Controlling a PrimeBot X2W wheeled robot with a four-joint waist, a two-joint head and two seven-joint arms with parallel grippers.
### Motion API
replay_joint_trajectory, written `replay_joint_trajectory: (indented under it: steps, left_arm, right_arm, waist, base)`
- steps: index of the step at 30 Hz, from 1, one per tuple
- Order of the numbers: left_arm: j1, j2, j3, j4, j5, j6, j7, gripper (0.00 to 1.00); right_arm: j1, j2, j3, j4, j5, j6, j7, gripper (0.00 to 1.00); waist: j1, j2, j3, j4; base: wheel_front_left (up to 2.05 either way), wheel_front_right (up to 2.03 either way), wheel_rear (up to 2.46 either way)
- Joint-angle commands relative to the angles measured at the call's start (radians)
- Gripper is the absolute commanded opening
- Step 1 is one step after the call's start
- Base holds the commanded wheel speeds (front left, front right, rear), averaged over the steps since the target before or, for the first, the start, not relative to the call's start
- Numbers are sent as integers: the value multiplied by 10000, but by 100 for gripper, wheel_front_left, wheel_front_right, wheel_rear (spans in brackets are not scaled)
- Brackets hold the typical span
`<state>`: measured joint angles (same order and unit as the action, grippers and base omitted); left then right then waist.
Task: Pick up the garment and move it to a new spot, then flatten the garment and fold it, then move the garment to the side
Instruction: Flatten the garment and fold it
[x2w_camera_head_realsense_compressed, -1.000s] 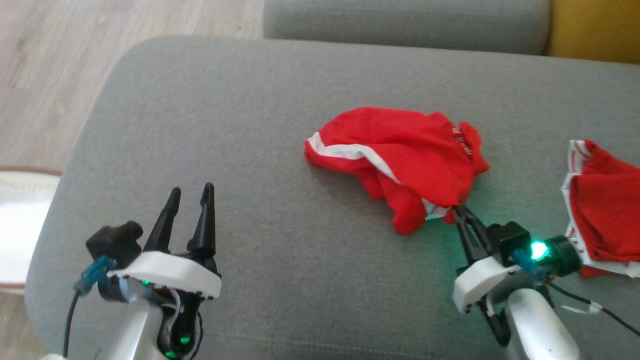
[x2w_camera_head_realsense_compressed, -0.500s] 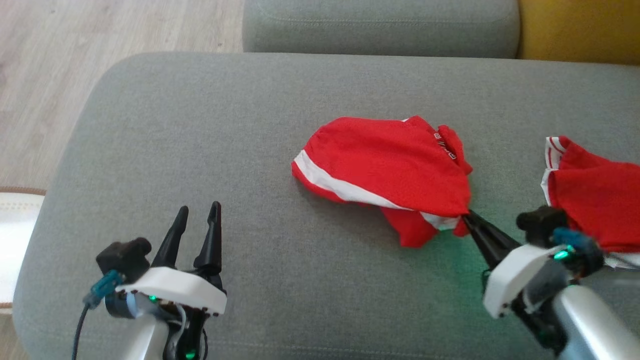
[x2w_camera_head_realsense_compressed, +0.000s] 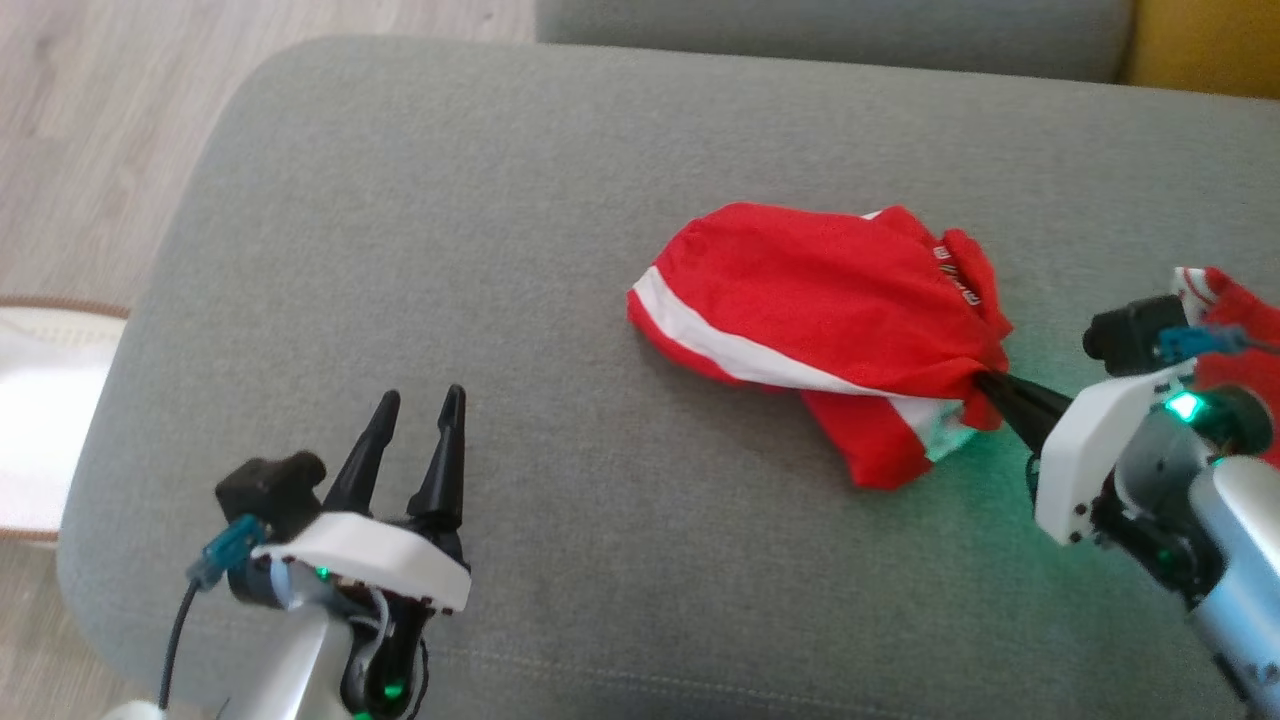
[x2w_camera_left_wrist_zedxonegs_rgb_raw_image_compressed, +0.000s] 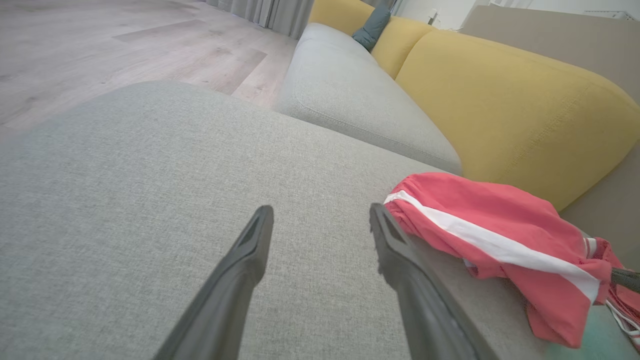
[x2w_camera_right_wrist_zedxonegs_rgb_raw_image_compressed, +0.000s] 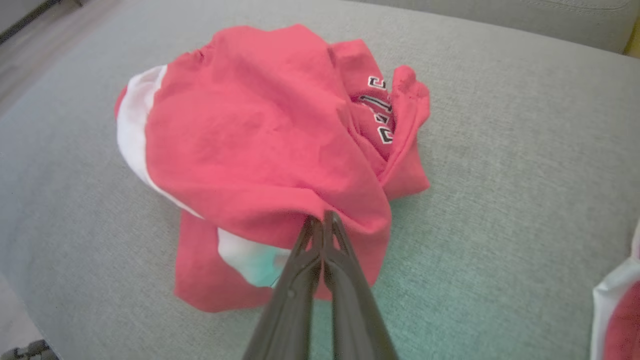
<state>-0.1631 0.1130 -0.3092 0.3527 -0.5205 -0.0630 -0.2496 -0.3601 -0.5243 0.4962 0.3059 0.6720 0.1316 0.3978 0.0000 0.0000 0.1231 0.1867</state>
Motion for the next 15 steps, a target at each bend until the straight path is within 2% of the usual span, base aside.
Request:
replay_joint_trajectory:
  steps: [1,7,15]
  left_arm:
    - [-537,36,309,-252,83,-83,-120,100]
    - [-739,-35,250,-179,134,-156,-121,100]
    - [-912,-114,283,-159,205,-240,-121,100]
  right_arm:
    - [-417,-407,180,-120,97,-9,60,0]
    - [-1313,-862,852,781,414,-9,7,0]
    - [-2298,-801,1417,1882,572,-9,-659,0]
  waist:
    - [0,0,150,172]
    - [0,0,437,471]
    - [0,0,753,609]
  base:
    - [0,0,0]
    - [0,0,0]
    - [0,0,0]
